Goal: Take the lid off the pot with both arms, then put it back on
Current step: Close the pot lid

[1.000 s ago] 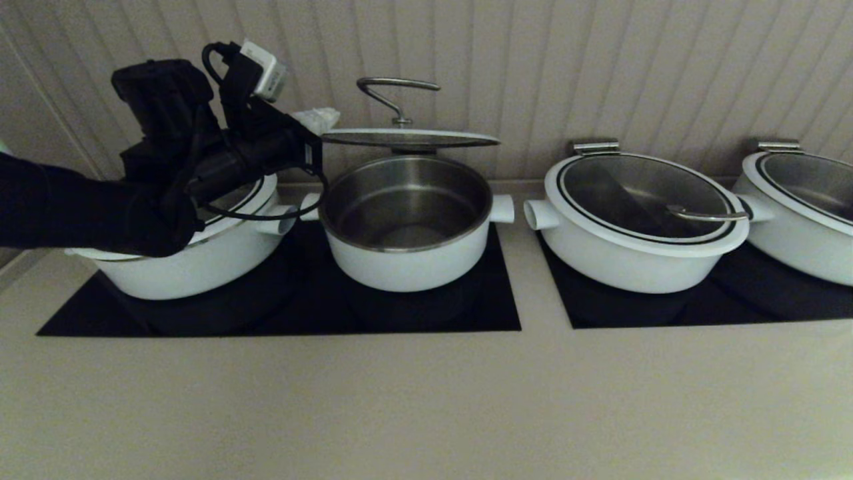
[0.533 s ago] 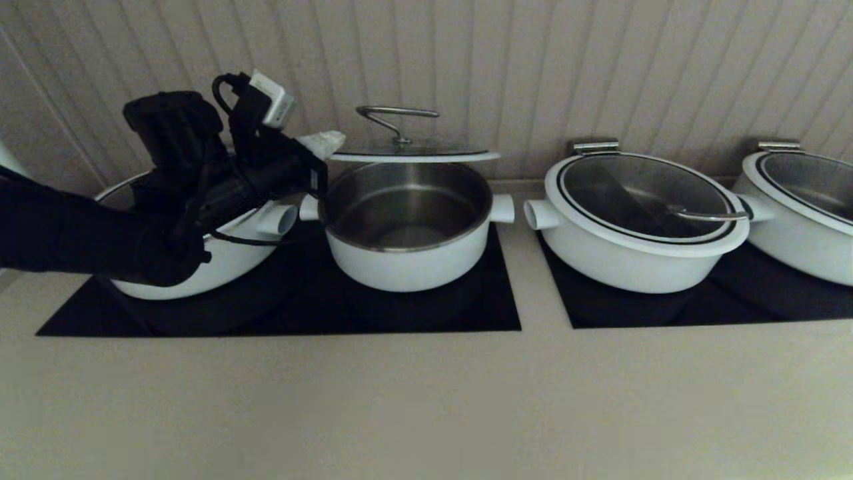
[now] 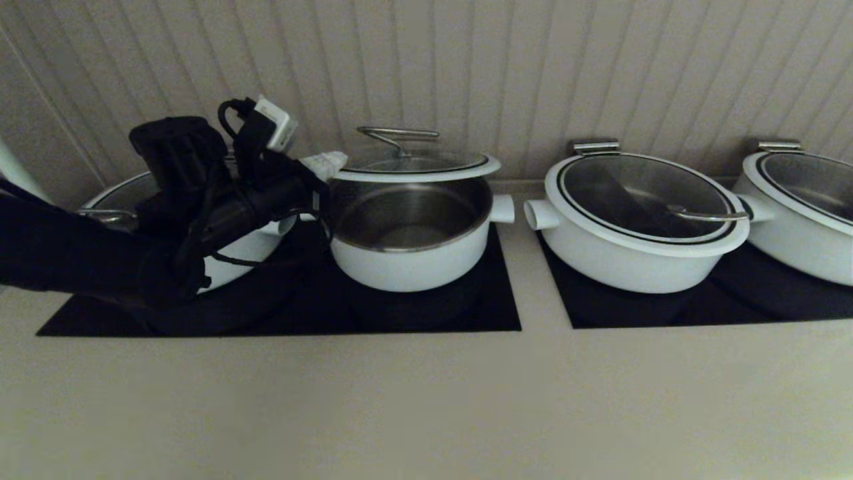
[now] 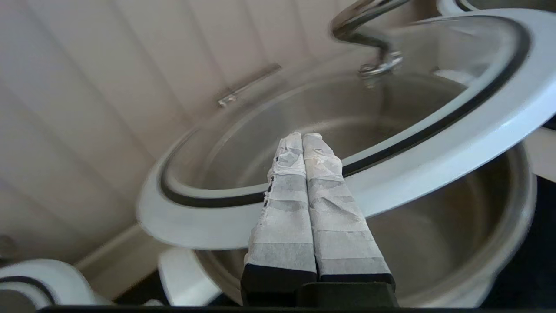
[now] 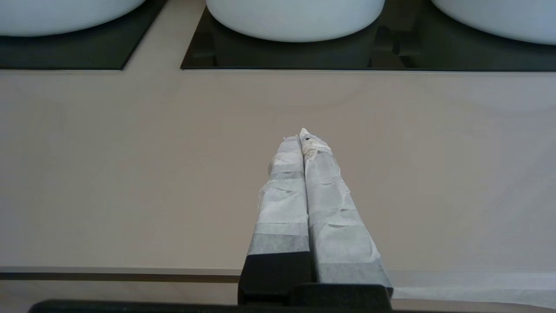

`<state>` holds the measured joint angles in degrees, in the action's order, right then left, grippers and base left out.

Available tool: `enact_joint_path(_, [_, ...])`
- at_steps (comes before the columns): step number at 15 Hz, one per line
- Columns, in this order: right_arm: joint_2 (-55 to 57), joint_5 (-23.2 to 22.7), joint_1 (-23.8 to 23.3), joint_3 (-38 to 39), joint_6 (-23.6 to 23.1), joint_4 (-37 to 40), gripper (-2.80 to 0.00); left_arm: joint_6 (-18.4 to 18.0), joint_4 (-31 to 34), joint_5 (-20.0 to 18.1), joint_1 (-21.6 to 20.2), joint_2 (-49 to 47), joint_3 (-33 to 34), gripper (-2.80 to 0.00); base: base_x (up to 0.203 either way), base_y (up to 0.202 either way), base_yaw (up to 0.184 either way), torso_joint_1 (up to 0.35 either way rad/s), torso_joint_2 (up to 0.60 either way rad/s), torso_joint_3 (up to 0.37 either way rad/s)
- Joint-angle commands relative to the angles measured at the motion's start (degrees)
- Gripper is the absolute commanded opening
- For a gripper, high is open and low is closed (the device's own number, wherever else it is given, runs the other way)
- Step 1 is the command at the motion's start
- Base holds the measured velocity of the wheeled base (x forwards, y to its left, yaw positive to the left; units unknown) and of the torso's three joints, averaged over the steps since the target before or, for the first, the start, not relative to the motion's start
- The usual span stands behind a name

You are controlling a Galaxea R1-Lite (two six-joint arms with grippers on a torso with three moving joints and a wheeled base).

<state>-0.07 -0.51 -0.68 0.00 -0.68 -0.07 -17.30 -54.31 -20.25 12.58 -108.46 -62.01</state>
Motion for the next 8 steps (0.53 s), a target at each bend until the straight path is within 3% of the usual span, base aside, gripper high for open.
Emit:
enact_joint_path(1, [0.1,0.0,0.0,0.0,0.0,0.0,-2.80,-0.1,-1.5,-0.1,0.3,-0.3,2.2,-2.80,0.000,0.000,0.000,0.000,0.00,0.000])
enact_joint_path(8, [0.1,0.0,0.0,0.0,0.0,0.0,-2.80,-0.1,-6.3,0.0,0.3,-1.5,6.9,-2.80,0.000,0.000,0.000,0.000,0.00,0.000])
